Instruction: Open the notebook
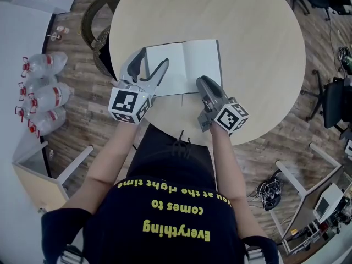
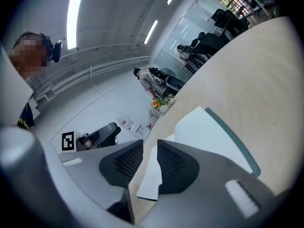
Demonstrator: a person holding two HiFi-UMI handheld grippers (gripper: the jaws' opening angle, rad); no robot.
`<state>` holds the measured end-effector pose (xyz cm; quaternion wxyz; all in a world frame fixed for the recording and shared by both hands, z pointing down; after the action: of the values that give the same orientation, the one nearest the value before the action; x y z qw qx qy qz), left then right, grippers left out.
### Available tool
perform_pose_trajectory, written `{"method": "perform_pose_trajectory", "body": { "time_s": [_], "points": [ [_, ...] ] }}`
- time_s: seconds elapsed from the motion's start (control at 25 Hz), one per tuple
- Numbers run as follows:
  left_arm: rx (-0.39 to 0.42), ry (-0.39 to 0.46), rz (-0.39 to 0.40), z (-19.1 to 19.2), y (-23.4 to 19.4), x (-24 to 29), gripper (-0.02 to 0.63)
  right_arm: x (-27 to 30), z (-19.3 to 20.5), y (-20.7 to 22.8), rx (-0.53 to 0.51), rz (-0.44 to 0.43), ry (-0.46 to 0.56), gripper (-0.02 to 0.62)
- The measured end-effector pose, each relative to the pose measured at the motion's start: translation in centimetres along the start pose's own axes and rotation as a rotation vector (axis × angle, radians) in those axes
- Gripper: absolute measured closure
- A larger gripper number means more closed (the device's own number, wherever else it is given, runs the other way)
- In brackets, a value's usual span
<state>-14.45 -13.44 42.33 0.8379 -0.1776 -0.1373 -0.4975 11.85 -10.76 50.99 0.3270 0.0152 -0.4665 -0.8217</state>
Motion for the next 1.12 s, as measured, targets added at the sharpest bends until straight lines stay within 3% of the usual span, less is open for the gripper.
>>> {"method": "perform_pose_trajectory", "body": {
  "time_s": [0.28, 0.56, 1.12],
  "points": [
    [0.026, 0.023, 0.01, -0.7, 1.3, -0.3, 0.347, -3.8, -2.2, -2.1, -0.229, 0.098, 0.115, 0.541],
    [0.053, 0.077, 0.056, -1.6, 3.5, -0.9, 0.494, -7.5, -4.5, -5.6, -0.525, 0.202, 0.152, 0.571],
    [0.119, 0.186, 0.125, -4.3, 8.2, -1.8, 0.603, -13.0, -9.6, -12.1, -0.772, 0.285, 0.274, 0.583]
  ]
}}
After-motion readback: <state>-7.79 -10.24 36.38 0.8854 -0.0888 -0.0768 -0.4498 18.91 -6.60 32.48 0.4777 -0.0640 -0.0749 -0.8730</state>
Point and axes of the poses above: the fingertips, and each gripper's own axes: x forward along the fingers, y to its right, z out of its underside, the point moved 10 cm from there along -x, backward along the fingers, and after that the axes turned 7 degrees about -y, right-handed, at the moved point
